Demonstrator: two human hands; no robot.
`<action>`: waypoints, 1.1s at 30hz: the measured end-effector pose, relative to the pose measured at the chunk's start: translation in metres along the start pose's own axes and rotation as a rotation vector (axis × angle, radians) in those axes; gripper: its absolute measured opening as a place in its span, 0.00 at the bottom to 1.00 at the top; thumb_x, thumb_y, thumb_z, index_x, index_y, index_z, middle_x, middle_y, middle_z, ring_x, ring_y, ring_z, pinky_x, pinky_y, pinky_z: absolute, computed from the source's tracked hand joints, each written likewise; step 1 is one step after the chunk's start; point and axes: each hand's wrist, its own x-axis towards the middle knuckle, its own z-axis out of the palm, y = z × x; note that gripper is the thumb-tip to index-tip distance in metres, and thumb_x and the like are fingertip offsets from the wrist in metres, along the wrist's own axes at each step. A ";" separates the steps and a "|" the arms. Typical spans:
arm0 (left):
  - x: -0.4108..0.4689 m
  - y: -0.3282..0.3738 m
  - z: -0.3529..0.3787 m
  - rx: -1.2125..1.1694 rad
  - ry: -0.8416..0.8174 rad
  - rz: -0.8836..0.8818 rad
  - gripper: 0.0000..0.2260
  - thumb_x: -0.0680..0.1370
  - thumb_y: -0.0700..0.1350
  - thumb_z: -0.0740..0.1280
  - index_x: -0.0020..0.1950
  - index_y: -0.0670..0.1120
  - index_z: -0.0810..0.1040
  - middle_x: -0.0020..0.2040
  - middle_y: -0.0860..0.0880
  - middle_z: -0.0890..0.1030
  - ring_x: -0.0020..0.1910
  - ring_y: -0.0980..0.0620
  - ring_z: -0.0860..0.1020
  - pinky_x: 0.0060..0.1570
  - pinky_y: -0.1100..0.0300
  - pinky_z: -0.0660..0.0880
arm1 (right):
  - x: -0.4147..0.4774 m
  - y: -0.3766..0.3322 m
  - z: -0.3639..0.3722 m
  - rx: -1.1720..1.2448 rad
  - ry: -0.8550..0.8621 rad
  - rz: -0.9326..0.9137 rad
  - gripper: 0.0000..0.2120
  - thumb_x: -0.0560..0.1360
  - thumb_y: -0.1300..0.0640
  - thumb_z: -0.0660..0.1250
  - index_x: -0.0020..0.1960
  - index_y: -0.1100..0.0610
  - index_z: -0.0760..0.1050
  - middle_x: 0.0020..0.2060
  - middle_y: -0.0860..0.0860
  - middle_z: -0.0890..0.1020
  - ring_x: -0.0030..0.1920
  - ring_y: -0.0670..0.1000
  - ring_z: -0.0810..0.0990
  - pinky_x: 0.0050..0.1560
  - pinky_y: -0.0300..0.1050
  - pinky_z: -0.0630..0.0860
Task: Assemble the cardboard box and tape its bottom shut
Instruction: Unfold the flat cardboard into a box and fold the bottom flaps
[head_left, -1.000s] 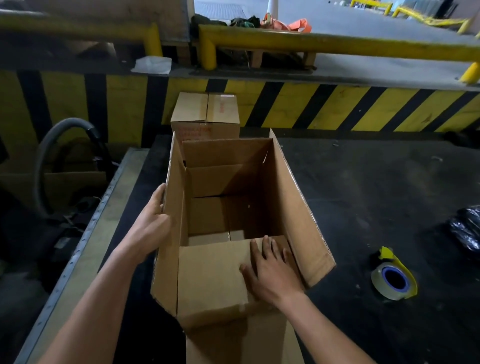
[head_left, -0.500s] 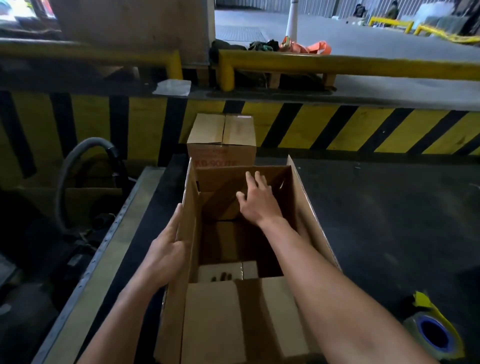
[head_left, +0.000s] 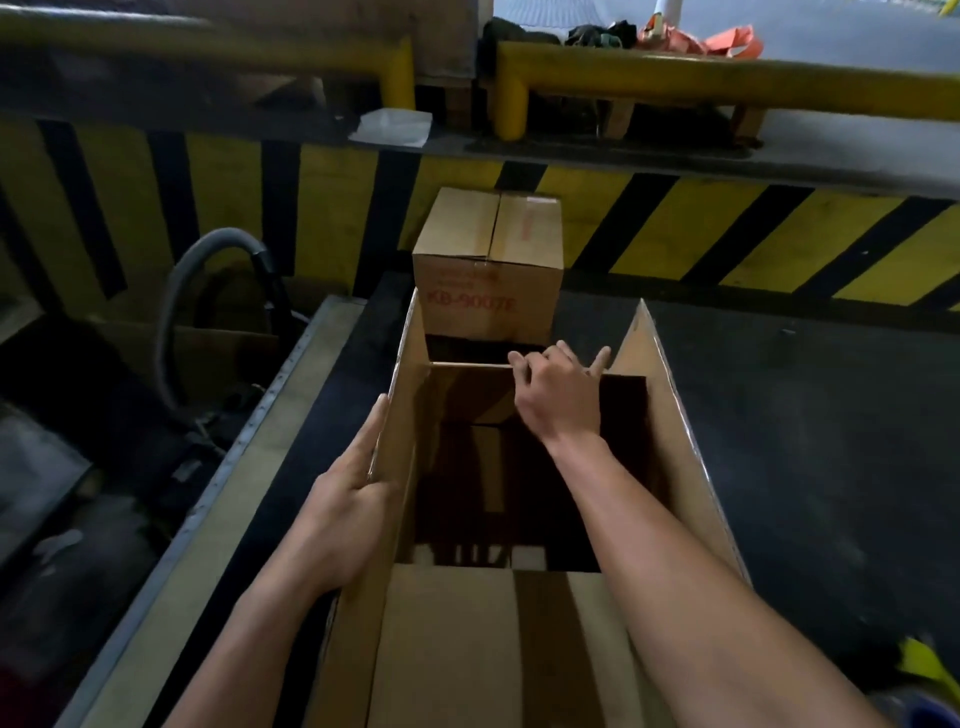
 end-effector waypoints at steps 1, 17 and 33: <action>0.000 0.000 0.001 0.011 -0.003 0.006 0.40 0.80 0.33 0.61 0.73 0.78 0.56 0.69 0.68 0.68 0.61 0.65 0.76 0.62 0.52 0.77 | -0.006 0.001 0.002 0.005 -0.015 -0.002 0.21 0.83 0.45 0.54 0.51 0.53 0.83 0.54 0.54 0.84 0.61 0.56 0.79 0.72 0.73 0.53; 0.002 0.002 0.001 0.086 -0.055 0.015 0.41 0.81 0.33 0.60 0.77 0.74 0.49 0.74 0.69 0.58 0.74 0.63 0.57 0.75 0.54 0.60 | -0.031 0.011 0.047 0.007 -0.747 0.076 0.30 0.83 0.47 0.49 0.80 0.47 0.39 0.78 0.62 0.36 0.76 0.65 0.32 0.74 0.69 0.36; -0.018 0.015 0.007 -0.170 0.006 -0.002 0.33 0.80 0.34 0.63 0.81 0.57 0.61 0.57 0.52 0.83 0.48 0.52 0.85 0.49 0.52 0.80 | -0.129 0.025 -0.143 0.197 -0.066 -0.077 0.24 0.82 0.57 0.59 0.78 0.51 0.63 0.79 0.51 0.57 0.80 0.50 0.48 0.78 0.54 0.48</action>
